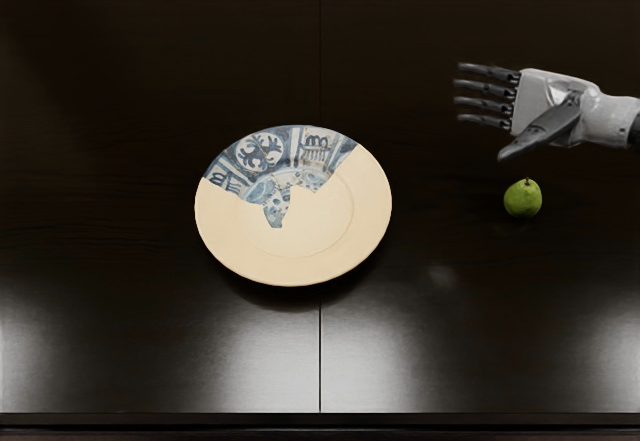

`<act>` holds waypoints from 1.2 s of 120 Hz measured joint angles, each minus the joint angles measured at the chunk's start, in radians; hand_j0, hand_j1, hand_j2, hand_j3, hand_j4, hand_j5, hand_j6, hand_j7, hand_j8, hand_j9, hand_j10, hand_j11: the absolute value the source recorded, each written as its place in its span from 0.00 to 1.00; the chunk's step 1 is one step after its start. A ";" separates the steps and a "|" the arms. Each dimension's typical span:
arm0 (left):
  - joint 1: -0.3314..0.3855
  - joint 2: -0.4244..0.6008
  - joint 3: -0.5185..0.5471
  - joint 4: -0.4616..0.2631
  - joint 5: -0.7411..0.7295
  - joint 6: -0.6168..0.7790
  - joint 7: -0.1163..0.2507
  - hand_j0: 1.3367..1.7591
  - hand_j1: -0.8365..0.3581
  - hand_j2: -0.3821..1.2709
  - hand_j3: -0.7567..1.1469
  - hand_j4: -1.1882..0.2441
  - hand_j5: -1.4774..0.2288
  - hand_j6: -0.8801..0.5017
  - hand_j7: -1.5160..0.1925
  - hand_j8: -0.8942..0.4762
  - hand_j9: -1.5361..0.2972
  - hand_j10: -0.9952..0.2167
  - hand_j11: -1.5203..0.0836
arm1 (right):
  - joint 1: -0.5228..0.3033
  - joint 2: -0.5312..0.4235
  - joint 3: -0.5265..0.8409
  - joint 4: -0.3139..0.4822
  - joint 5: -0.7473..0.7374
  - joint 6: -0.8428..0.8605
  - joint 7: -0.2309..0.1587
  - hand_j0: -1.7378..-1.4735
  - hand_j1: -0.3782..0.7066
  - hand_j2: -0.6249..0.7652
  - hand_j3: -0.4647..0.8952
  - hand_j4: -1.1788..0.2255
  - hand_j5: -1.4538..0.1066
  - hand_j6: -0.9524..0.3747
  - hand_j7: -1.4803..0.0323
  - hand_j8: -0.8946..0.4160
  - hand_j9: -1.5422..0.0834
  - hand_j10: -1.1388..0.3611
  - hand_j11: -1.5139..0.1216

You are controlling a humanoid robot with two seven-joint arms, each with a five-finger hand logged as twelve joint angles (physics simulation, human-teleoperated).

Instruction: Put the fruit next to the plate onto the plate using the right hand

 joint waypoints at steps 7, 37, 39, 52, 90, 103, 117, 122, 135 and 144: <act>0.000 0.000 0.000 0.000 0.000 0.000 0.000 0.76 0.97 0.23 0.40 0.81 0.85 0.62 0.87 0.64 0.82 0.80 0.93 | -0.007 0.000 0.000 0.000 -0.002 0.000 0.001 0.30 0.03 0.45 0.34 0.84 0.93 0.72 0.98 0.68 0.95 0.76 0.93; 0.000 0.000 0.000 0.000 0.000 0.000 0.000 0.76 0.97 0.23 0.40 0.81 0.85 0.62 0.87 0.64 0.82 0.80 0.93 | -0.007 -0.015 0.008 -0.036 -0.077 0.000 -0.004 0.30 0.03 0.45 0.34 0.84 0.93 0.72 0.98 0.68 0.95 0.76 0.93; 0.000 0.000 0.000 0.000 0.000 -0.001 0.000 0.76 0.97 0.23 0.40 0.81 0.85 0.62 0.87 0.64 0.82 0.80 0.93 | -0.006 -0.016 0.015 -0.039 -0.102 0.000 -0.004 0.30 0.03 0.45 0.34 0.84 0.93 0.72 0.98 0.68 0.95 0.76 0.93; 0.000 0.000 0.000 0.000 0.000 0.000 0.000 0.76 0.97 0.23 0.40 0.81 0.85 0.62 0.87 0.64 0.82 0.80 0.93 | -0.004 -0.024 0.050 -0.051 -0.270 0.000 0.001 0.30 0.03 0.45 0.34 0.84 0.93 0.72 0.98 0.68 0.95 0.76 0.93; 0.000 0.000 0.000 0.000 0.000 0.000 0.000 0.76 0.97 0.23 0.40 0.81 0.85 0.62 0.87 0.64 0.82 0.80 0.93 | -0.002 -0.055 0.091 0.054 -0.607 -0.210 0.025 0.30 0.03 0.45 0.34 0.84 0.93 0.72 0.98 0.68 0.95 0.76 0.93; 0.000 0.000 0.000 0.000 0.000 0.000 0.000 0.76 0.97 0.23 0.40 0.81 0.85 0.62 0.87 0.64 0.82 0.80 0.93 | -0.011 -0.068 0.092 0.116 -0.653 -0.308 0.026 0.30 0.03 0.45 0.34 0.84 0.93 0.72 0.98 0.68 0.95 0.76 0.93; 0.000 0.000 0.000 0.000 0.000 0.000 0.000 0.76 0.97 0.23 0.40 0.81 0.85 0.62 0.87 0.64 0.82 0.80 0.93 | -0.024 -0.071 0.086 0.145 -0.705 -0.367 0.027 0.30 0.03 0.45 0.34 0.84 0.93 0.72 0.98 0.68 0.95 0.76 0.93; 0.000 0.000 0.000 0.000 0.000 0.000 0.000 0.76 0.97 0.23 0.40 0.81 0.85 0.62 0.87 0.64 0.82 0.80 0.93 | -0.038 -0.071 0.084 0.151 -0.736 -0.395 0.027 0.30 0.03 0.45 0.34 0.84 0.93 0.71 0.98 0.68 0.95 0.76 0.93; 0.000 0.000 0.000 0.000 0.000 0.000 0.000 0.76 0.97 0.23 0.40 0.81 0.85 0.62 0.87 0.64 0.82 0.80 0.93 | -0.072 -0.067 0.082 0.160 -0.797 -0.464 0.027 0.30 0.03 0.45 0.34 0.84 0.93 0.71 0.98 0.68 0.95 0.76 0.93; 0.000 0.000 0.000 0.000 0.000 0.000 0.000 0.76 0.97 0.23 0.40 0.81 0.85 0.62 0.87 0.64 0.82 0.80 0.93 | -0.091 -0.063 0.082 0.163 -0.821 -0.499 0.027 0.30 0.03 0.45 0.34 0.84 0.93 0.71 0.98 0.68 0.95 0.76 0.93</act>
